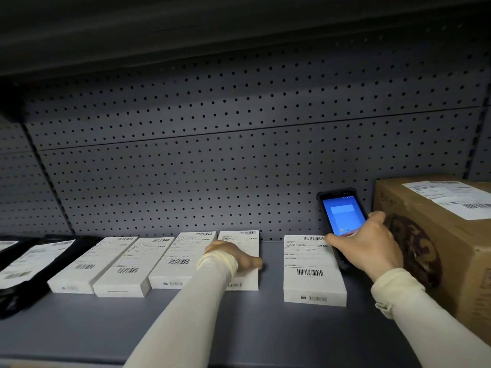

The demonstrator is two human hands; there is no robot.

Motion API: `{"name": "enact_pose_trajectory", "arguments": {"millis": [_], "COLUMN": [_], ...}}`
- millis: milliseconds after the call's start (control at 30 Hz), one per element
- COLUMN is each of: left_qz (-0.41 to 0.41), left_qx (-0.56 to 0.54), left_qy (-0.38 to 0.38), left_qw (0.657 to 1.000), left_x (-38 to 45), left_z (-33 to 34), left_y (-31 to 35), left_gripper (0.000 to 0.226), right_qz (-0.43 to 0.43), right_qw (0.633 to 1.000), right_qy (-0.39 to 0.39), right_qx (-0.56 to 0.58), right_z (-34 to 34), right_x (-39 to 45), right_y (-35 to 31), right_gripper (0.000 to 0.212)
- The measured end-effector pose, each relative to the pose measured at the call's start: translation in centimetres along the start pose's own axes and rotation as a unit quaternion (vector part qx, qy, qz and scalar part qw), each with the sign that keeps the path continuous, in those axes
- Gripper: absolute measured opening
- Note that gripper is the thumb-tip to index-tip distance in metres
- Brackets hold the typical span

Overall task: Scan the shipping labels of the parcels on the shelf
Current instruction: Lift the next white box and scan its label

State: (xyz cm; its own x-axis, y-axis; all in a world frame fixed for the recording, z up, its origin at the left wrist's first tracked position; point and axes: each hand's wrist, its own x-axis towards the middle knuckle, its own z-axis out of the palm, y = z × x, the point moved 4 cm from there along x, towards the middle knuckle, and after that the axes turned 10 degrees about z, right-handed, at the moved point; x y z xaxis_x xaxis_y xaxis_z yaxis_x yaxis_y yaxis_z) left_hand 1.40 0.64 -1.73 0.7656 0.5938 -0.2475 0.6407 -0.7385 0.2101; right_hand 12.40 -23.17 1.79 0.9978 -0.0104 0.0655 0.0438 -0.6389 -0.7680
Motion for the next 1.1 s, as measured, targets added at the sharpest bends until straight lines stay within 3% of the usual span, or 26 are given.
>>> {"name": "enact_pose_trajectory", "arguments": {"millis": [133,400,567,667,833,1100], "left_qz": [-0.019,-0.016,0.0,0.004,0.004,-0.005], "left_qx": [-0.014,-0.162,-0.181,-0.171,-0.133,-0.078], "left_qy": [0.031,0.047,0.031,0.015,-0.009,0.016], "left_qw": [0.999,0.985,0.983,0.985,0.991,0.997], "left_x": [1.6,0.2,1.1,0.9,1.2,1.3], "left_z": [1.1,-0.1,-0.8,-0.8,0.4,0.3], "left_y": [-1.1,-2.1,-2.7,-2.2,-1.6,-0.6], "left_gripper": [0.107,0.114,0.081,0.072,0.115,0.107], "right_qz": [-0.004,-0.011,-0.007,-0.008,-0.004,0.004], "right_qw": [1.0,1.0,1.0,1.0,1.0,1.0], "right_qy": [0.002,0.014,0.013,0.008,0.008,0.01], "right_qx": [0.004,0.011,0.007,0.007,0.008,0.008], "right_z": [-0.2,-0.2,0.1,0.2,0.0,-0.3], "right_x": [-0.1,0.2,0.1,0.0,0.0,0.0], "right_y": [0.2,0.4,0.5,0.4,0.4,0.5], "right_gripper": [0.081,0.081,0.083,0.082,0.082,0.082]}}
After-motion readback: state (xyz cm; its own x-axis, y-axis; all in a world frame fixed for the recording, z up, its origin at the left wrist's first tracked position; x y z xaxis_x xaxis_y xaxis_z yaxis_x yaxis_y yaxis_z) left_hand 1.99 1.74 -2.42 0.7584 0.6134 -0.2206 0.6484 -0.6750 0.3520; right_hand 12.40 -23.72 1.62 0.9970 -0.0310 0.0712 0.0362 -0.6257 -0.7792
